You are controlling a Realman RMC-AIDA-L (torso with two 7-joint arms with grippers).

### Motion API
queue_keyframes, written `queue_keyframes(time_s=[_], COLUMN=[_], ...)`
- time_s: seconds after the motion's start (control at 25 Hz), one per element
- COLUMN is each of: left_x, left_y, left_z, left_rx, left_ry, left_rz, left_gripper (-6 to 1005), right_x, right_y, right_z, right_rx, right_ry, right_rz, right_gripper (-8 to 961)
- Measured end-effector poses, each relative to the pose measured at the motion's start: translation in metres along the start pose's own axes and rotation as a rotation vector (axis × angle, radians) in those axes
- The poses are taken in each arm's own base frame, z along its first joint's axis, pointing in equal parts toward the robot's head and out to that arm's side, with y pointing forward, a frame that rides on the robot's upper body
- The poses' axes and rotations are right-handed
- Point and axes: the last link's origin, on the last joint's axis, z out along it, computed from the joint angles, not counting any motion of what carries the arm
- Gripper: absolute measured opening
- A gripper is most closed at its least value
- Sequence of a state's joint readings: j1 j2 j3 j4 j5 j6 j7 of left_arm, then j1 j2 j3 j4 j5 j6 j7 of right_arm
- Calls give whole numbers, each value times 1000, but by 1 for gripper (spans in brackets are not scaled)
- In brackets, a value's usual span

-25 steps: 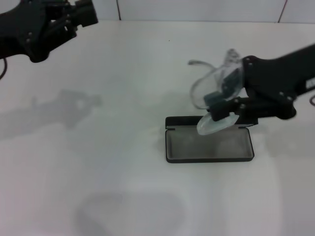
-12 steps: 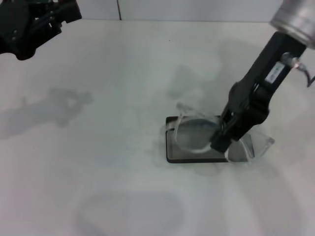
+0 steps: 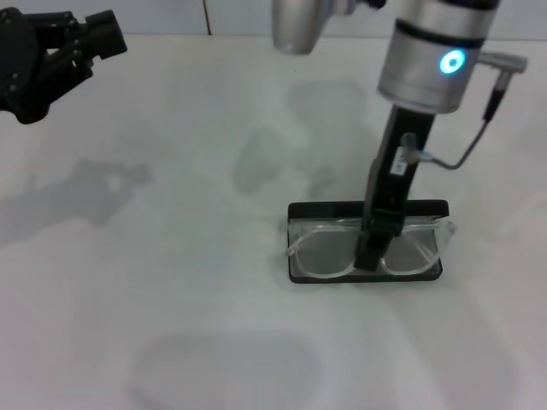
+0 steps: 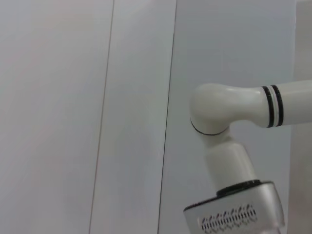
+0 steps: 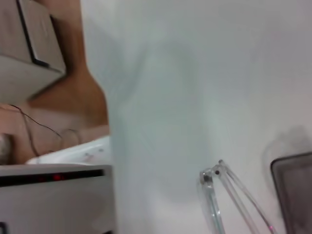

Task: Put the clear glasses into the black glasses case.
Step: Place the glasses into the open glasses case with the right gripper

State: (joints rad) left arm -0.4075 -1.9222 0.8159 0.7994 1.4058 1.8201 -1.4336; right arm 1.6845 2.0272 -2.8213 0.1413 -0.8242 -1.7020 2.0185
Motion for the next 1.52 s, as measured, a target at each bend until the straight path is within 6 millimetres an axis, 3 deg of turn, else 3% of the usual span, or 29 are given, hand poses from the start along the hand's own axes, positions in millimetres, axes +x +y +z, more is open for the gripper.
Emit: queue_keyframes(time_s=[0.2, 0.48, 1.52], left_x=[-4, -11, -14], left_y=[2, 6, -2], left_z=[-3, -9, 4], left_rx=[9, 23, 14], left_ry=[-2, -12, -38], left_rz=[-4, -18, -22], left_gripper=[113, 113, 113], right_x=[-16, -21, -7], right_y=[2, 3, -8], right_z=[21, 32, 30], right_rx=[48, 56, 146], right_ry=[26, 23, 135], right_rz=[-68, -89, -16], right_gripper=[147, 148, 153])
